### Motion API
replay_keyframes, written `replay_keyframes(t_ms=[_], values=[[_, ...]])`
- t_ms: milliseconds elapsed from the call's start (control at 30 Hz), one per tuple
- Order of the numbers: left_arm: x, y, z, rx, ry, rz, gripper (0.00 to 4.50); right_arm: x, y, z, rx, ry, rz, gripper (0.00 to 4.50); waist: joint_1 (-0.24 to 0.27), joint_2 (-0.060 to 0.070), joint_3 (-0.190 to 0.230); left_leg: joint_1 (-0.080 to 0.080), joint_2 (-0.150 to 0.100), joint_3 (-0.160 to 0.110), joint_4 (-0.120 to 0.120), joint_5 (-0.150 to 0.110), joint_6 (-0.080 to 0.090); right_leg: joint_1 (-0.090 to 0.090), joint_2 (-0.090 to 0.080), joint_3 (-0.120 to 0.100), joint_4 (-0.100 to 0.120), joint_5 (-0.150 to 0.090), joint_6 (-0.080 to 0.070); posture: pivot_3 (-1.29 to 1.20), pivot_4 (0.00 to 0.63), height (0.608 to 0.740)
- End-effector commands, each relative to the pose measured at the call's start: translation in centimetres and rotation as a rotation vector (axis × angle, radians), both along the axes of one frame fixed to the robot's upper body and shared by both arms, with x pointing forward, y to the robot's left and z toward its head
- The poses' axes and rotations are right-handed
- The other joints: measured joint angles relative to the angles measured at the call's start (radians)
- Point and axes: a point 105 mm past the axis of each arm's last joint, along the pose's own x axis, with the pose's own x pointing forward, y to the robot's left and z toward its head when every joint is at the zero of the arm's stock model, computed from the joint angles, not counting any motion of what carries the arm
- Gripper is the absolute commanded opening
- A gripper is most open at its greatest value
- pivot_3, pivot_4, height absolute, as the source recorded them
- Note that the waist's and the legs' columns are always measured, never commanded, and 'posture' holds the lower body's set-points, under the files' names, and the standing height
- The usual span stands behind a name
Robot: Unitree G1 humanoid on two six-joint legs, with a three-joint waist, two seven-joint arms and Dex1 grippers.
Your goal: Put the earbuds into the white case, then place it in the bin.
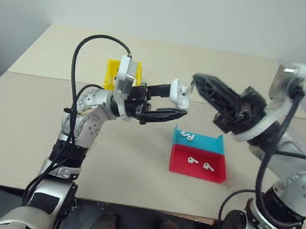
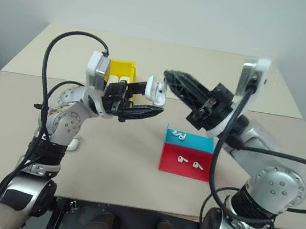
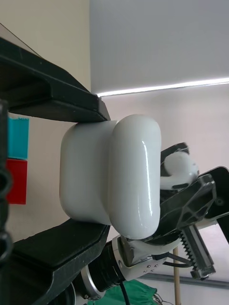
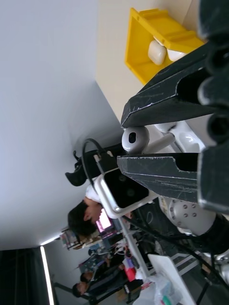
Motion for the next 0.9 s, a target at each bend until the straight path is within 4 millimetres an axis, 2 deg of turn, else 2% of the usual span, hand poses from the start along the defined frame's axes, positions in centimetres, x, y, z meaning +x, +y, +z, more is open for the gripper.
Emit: replay_keyframes(t_ms=[33,567,867,900], values=[[-0.2,0.0,0.9,-0.006,-0.031,-0.010,2.79,-1.1,0.5,0.8,0.000,-0.068,0.010,0.65,-0.002,0.000,0.000,0.000,0.000,0.000,0.000,0.000,0.000,0.000,0.000,0.000,0.000,0.000,0.000,0.00,0.150,0.740],[-0.2,0.3,1.0,-0.024,-0.042,0.008,2.79,-0.8,0.7,-1.8,-0.110,-0.066,-0.022,0.65,-0.006,0.000,0.000,-0.001,0.000,0.000,0.000,0.000,0.000,0.000,0.001,0.000,-0.001,0.000,0.000,0.00,0.150,0.740],[-0.1,0.4,0.9,-0.024,-0.037,0.015,2.79,-0.6,0.3,-2.2,-0.144,-0.077,-0.045,3.63,-0.003,0.000,0.000,-0.001,0.000,0.000,0.000,0.000,0.000,0.000,0.001,0.000,-0.002,0.000,0.000,0.00,0.150,0.740],[0.0,0.5,0.8,-0.020,-0.032,0.019,2.79,-0.9,0.0,-2.0,-0.138,-0.087,-0.039,3.63,-0.002,0.000,0.000,-0.001,0.000,0.000,0.000,0.000,0.000,0.000,0.001,0.000,-0.002,0.000,0.000,0.00,0.150,0.740]])
